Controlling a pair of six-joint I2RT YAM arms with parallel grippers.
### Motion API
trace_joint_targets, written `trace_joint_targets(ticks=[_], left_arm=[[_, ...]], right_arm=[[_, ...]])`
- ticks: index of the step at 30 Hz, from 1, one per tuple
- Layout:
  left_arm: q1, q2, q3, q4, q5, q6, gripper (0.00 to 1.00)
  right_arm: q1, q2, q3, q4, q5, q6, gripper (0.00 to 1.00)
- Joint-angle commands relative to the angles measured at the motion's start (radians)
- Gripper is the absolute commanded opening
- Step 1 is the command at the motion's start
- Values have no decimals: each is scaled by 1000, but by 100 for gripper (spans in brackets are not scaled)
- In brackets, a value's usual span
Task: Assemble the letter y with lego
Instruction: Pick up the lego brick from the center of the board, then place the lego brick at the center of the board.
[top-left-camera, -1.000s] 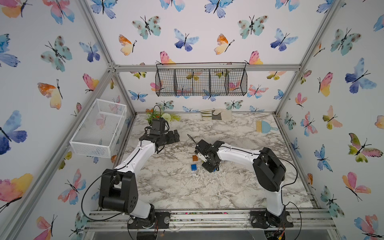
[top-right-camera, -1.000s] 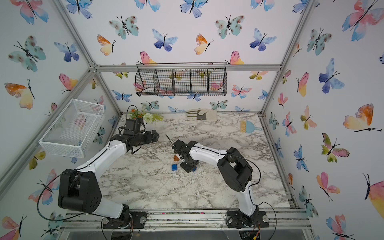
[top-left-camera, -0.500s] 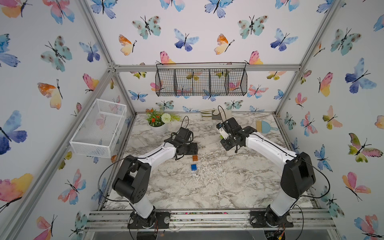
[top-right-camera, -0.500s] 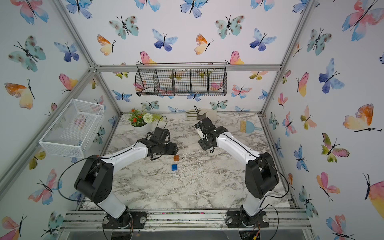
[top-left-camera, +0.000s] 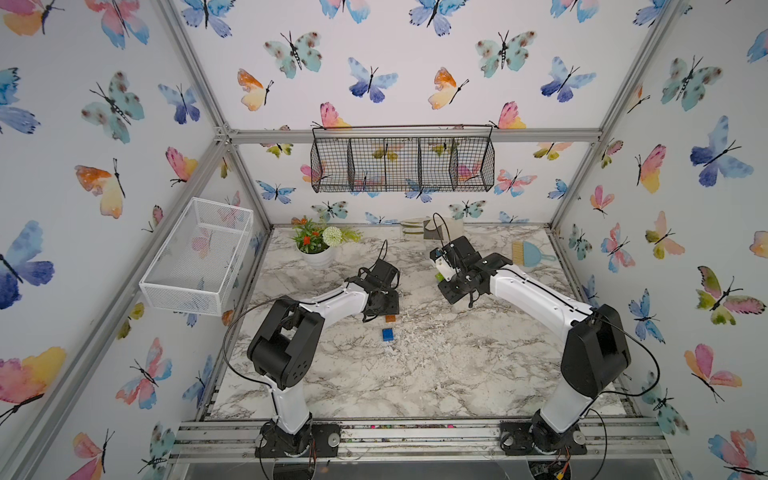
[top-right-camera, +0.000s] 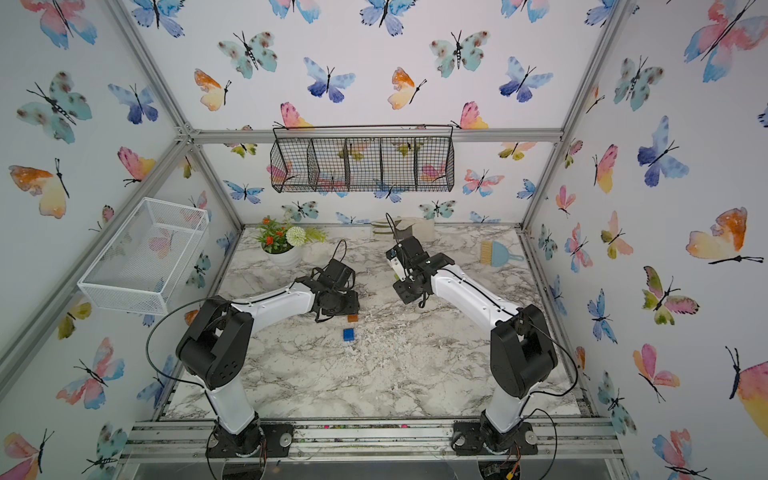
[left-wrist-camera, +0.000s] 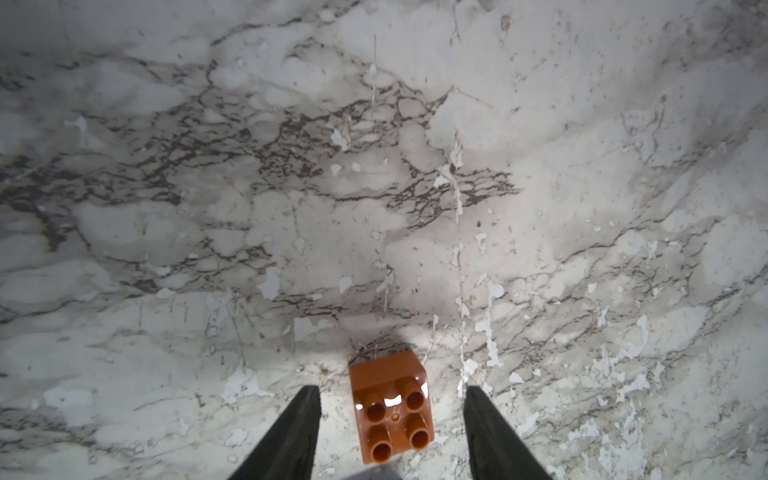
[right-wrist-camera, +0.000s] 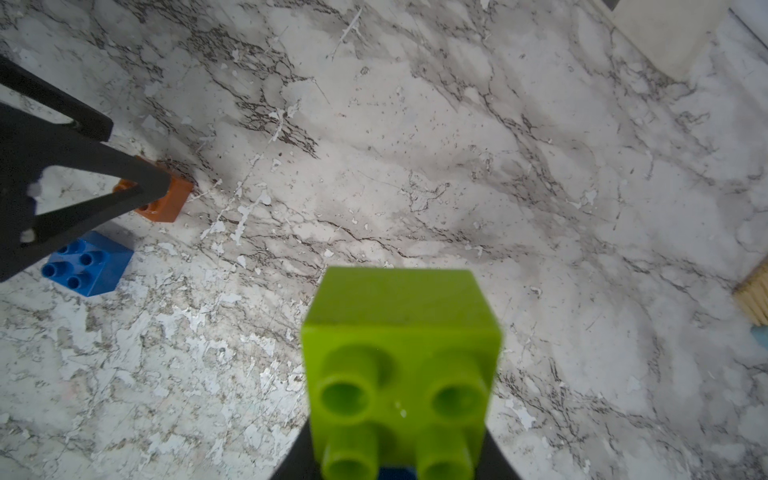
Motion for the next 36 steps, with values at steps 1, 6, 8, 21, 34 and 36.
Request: trace_joint_targets(ticks=[1, 6, 8, 21, 34, 36], left_arm=[[-7, 41, 25, -29, -13, -40, 55], [-9, 60, 24, -26, -6, -60, 48], [-9, 70, 28, -27, -5, -60, 45], [-56, 2, 84, -102, -42, -70, 26], [-232, -164, -101, -107, -41, -241, 31], [-239, -152, -130, -91, -49, -250, 31]], right_arm=[[1, 1, -5, -9, -14, 15, 4], [2, 10, -1, -20, -12, 28, 5], [2, 6, -1, -17, -17, 29, 5], [1, -12, -25, -16, 9, 67, 6], [2, -11, -45, -12, -12, 83, 7], [2, -17, -44, -11, -12, 82, 7]])
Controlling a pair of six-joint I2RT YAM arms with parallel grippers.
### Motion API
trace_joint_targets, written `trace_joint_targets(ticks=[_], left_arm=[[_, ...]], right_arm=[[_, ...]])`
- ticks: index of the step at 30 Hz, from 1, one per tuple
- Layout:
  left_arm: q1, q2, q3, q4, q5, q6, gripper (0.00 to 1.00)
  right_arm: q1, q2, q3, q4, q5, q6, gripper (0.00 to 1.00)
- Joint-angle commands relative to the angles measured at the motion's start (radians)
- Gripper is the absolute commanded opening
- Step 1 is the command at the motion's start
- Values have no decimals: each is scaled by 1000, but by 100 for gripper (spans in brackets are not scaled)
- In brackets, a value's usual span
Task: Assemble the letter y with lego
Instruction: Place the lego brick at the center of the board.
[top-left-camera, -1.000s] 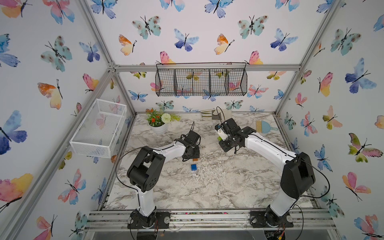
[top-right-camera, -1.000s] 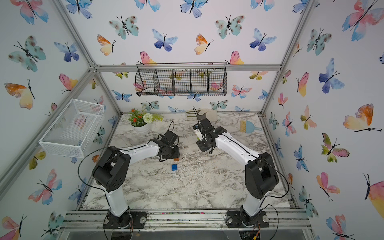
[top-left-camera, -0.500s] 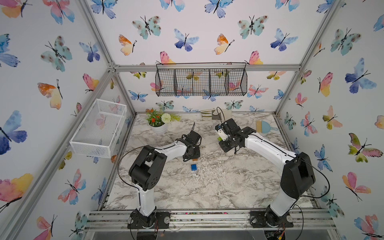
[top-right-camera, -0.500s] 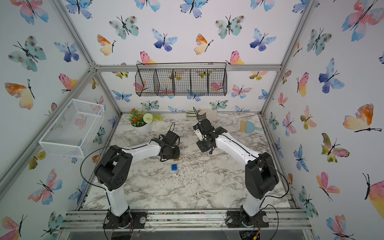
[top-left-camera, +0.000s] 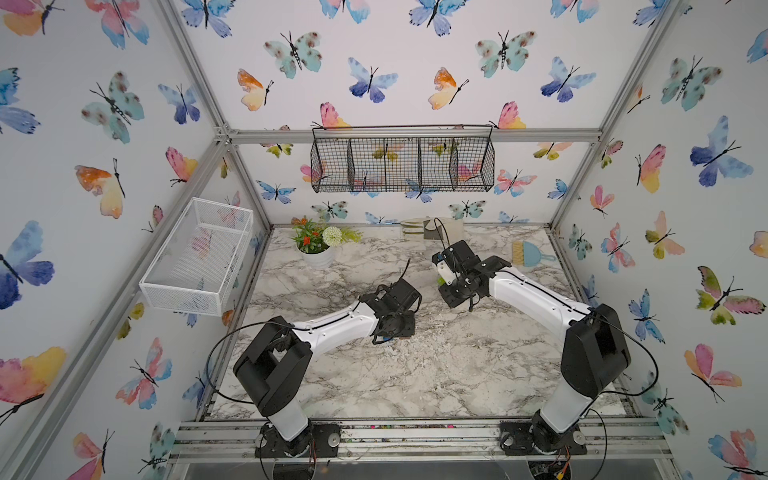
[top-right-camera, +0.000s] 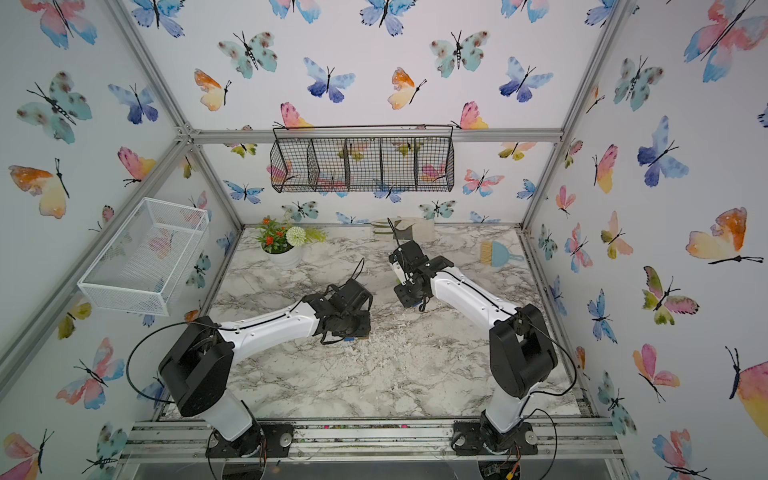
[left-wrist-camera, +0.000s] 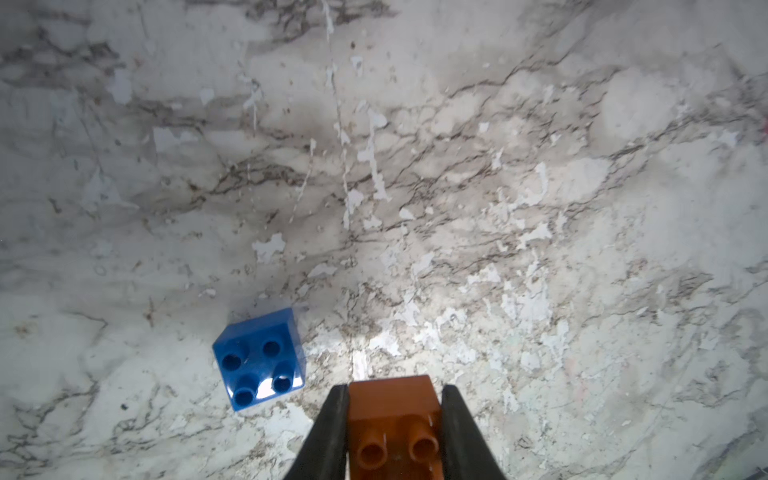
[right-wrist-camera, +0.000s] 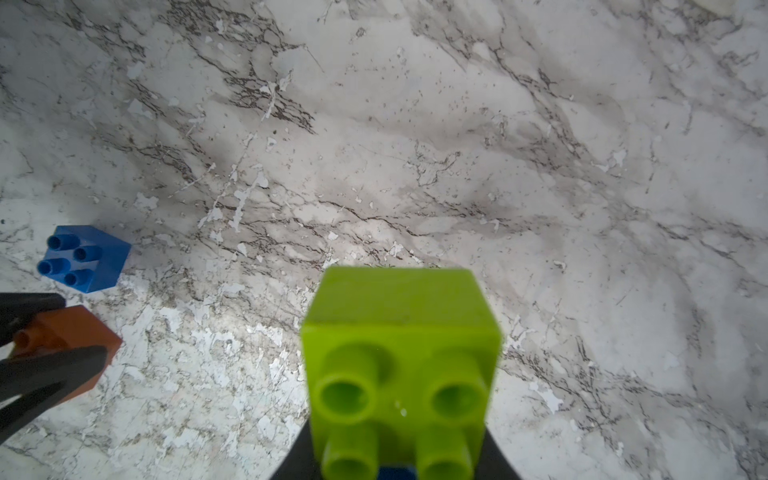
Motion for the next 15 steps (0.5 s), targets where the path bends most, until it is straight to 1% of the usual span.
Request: trace_joint_targets(ticks=[1, 10, 15], left_arm=[[-7, 18, -41, 10, -12, -48, 31], [6, 105, -14, -4, -74, -10, 32], [25, 109, -48, 7, -81, -7, 32]], right_arm=[[1, -20, -9, -2, -5, 10, 8], [2, -34, -26, -2, -25, 14, 8], [2, -36, -29, 2, -40, 11, 8]])
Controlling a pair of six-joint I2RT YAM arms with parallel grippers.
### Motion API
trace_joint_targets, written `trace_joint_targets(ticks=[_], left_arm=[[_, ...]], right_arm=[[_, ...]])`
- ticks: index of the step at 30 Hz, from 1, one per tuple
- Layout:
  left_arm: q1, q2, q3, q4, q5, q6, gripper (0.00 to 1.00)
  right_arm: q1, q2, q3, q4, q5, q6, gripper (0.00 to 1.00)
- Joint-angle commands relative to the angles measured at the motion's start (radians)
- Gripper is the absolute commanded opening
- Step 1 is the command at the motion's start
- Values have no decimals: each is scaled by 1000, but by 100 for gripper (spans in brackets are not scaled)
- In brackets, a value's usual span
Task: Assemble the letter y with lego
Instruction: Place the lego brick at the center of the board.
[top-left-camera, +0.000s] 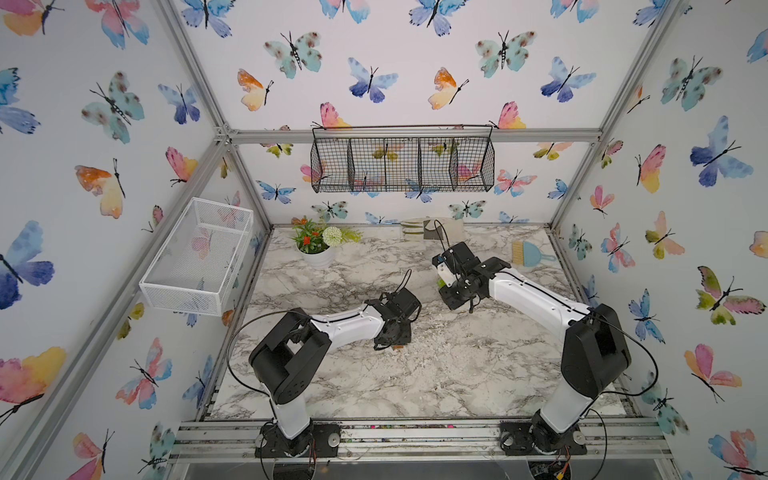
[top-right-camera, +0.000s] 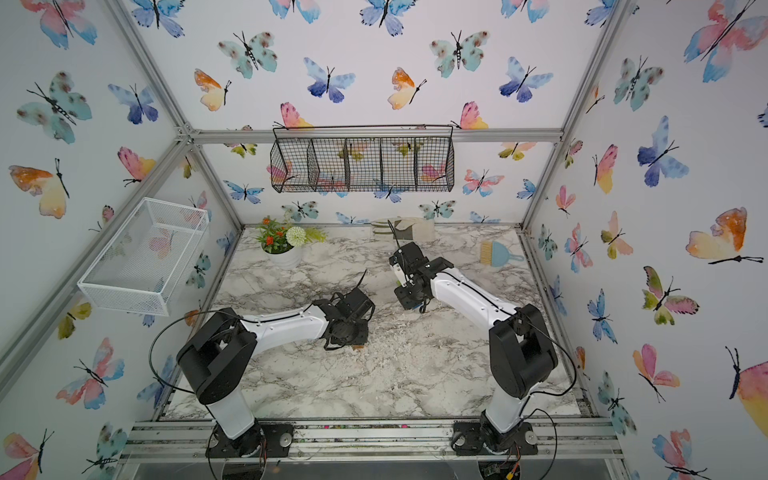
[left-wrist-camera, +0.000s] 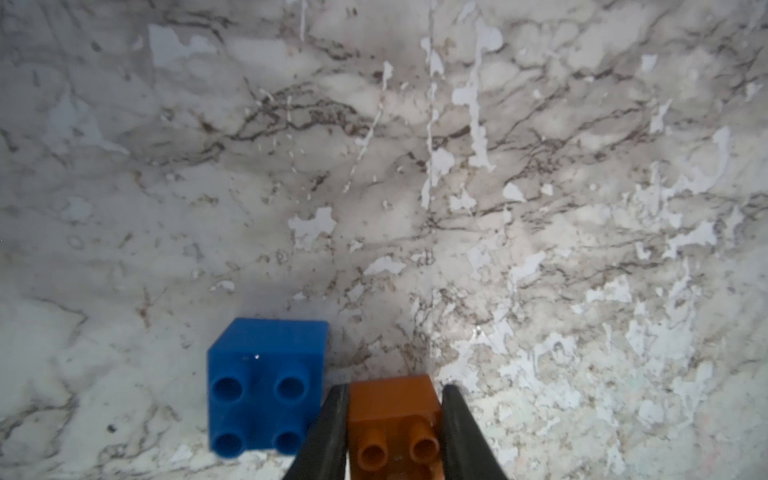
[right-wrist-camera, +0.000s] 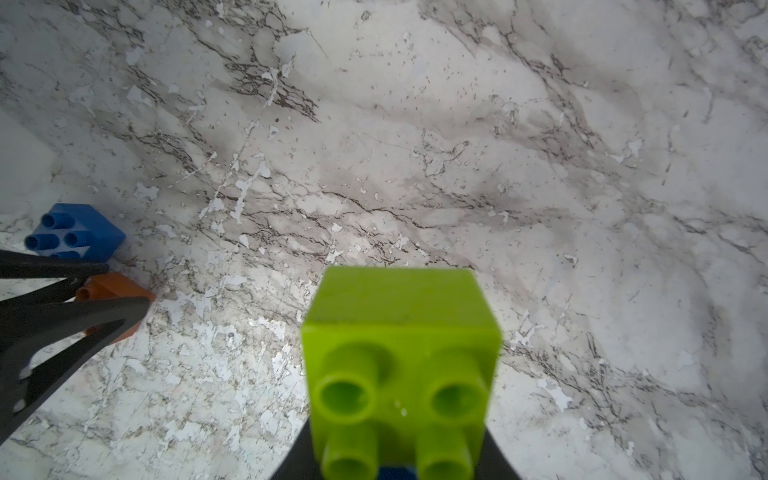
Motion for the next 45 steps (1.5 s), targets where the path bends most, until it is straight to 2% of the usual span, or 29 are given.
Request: trace_joint_targets(ticks=[1, 9, 13, 18, 23, 28, 39, 45], left_arm=[[18, 8, -30, -15, -38, 10, 32], [44, -22, -45, -34, -52, 26, 32], [56, -20, -46, -55, -68, 42, 32], [70, -43, -70, -55, -54, 58, 33], [68, -70, -79, -54, -24, 57, 32], [59, -87, -103, -46, -22, 47, 32], [54, -98, -118, -13, 7, 42, 32], [33, -96, -108, -8, 12, 34, 34]], right_arm=[[1, -31, -10, -1, -29, 8, 8], [15, -38, -29, -3, -133, -76, 11], [44, -22, -40, -41, -137, -112, 12], [151, 14, -64, -68, -81, -182, 13], [166, 36, -102, -75, -50, -191, 13], [166, 31, -145, -59, -90, -199, 14], [169, 124, -148, -79, -24, -154, 15], [169, 130, -151, -68, -41, -146, 19]])
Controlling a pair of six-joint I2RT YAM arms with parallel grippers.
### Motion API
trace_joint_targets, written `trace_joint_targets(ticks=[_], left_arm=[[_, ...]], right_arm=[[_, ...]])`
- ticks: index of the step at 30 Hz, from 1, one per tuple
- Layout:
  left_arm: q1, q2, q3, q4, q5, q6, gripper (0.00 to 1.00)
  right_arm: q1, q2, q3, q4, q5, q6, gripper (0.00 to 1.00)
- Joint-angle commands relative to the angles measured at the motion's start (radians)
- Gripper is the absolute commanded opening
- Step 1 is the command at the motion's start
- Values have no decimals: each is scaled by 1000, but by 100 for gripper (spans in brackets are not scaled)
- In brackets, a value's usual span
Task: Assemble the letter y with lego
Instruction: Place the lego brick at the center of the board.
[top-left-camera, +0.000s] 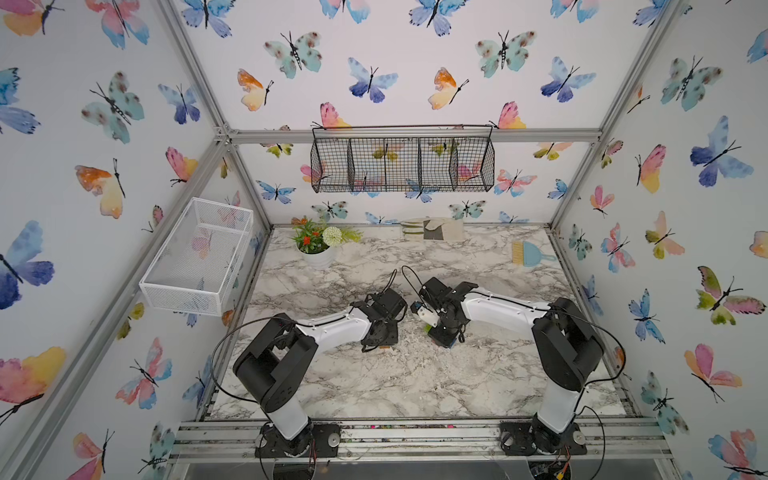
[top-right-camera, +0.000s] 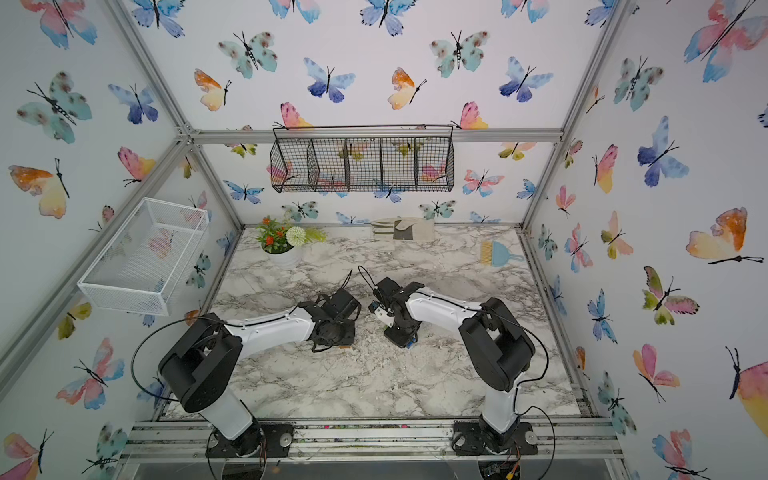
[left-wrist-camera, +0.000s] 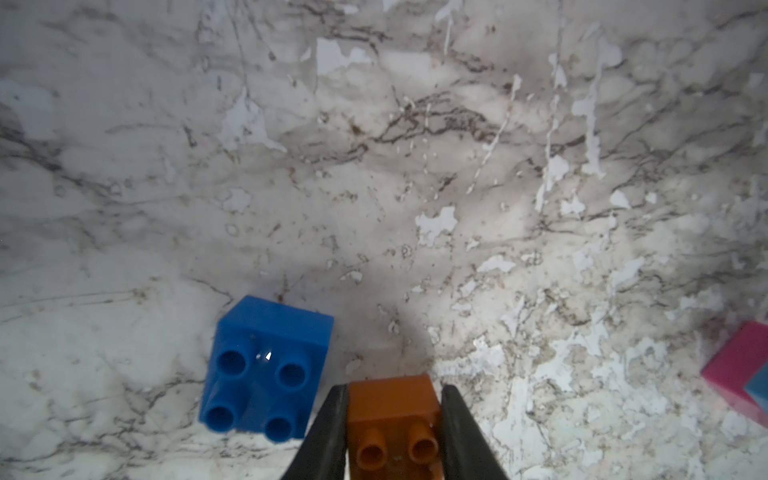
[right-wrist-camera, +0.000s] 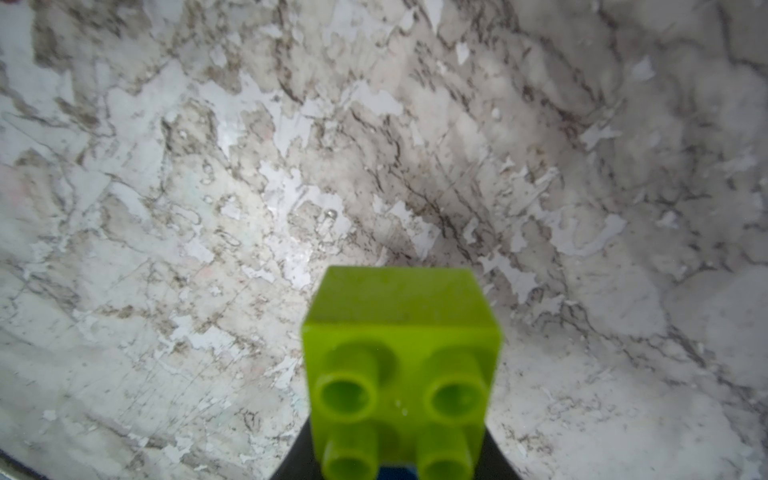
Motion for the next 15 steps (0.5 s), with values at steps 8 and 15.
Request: trace_joint_targets(ticks=[8, 15], left_arm=[[-51, 12, 10, -2, 33, -29, 41], [-53, 8, 11, -1, 29, -33, 52]], right_arm=[[2, 20, 0, 3, -10, 35, 33], [2, 39, 24, 11, -32, 45, 40]])
